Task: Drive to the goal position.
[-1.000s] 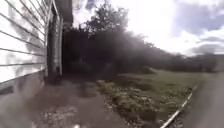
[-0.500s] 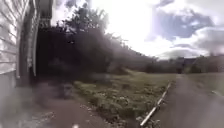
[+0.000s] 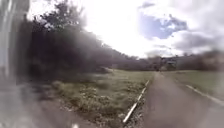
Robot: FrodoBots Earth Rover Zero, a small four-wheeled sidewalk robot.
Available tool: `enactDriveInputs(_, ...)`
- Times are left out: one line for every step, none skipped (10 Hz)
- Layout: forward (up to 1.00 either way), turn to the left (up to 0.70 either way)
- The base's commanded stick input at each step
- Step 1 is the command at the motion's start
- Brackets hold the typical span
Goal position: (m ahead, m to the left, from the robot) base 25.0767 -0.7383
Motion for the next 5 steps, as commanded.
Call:
enactDriveInputs(0.00,-0.70)
enactDriveInputs(0.00,-0.70)
enactDriveInputs(0.00,-0.70)
enactDriveInputs(0.00,-0.70)
enactDriveInputs(0.00,-0.70)
